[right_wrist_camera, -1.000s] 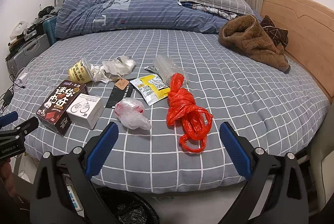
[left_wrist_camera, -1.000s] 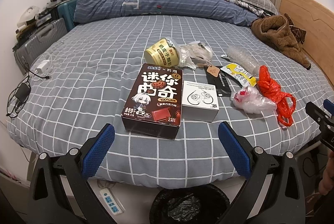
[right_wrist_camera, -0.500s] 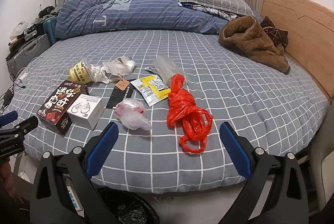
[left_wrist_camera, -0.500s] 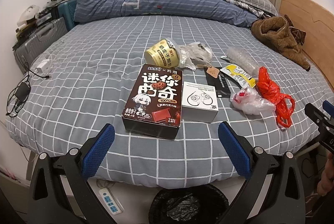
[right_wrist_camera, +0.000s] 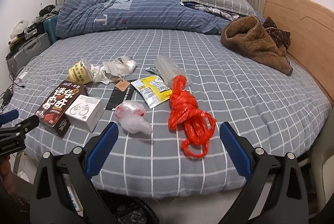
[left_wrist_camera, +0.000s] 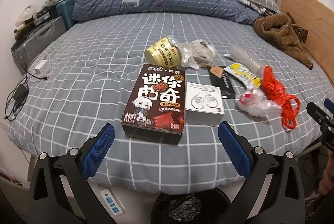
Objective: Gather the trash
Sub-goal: 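Grasp the brown cookie box with the left tool while the right tool grasps the red bag, then carry the cookie box and red bag off the bed toward the black bin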
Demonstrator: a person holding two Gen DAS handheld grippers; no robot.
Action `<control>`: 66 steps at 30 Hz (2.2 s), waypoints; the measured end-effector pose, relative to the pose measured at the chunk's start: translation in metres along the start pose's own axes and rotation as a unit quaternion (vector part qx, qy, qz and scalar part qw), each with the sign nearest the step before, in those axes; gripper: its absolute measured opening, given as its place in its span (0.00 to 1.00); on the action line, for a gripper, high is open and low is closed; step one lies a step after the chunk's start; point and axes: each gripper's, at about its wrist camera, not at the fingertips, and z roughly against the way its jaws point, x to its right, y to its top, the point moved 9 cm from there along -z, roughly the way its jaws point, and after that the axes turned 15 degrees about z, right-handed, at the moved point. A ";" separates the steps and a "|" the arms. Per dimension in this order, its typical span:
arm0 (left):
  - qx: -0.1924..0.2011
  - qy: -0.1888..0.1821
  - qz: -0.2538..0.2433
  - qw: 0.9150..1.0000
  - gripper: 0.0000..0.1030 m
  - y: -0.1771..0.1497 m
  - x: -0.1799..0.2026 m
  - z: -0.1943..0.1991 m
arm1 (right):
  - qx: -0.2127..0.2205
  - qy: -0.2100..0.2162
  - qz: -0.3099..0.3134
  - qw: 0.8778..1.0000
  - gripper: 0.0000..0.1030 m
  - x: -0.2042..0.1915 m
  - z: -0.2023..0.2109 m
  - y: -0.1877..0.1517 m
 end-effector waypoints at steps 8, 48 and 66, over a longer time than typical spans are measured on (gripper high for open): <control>-0.041 0.010 -0.008 0.999 0.94 0.008 -0.004 -0.056 | -0.036 0.005 -0.004 0.999 0.91 0.008 -0.057 0.001; -0.071 0.014 0.000 0.997 0.88 0.007 -0.027 -0.094 | -0.112 0.045 -0.029 0.992 0.32 0.017 -0.143 -0.015; -0.006 0.005 0.026 1.000 0.88 0.032 -0.023 -0.038 | -0.050 0.035 -0.040 0.997 0.31 0.020 -0.085 0.012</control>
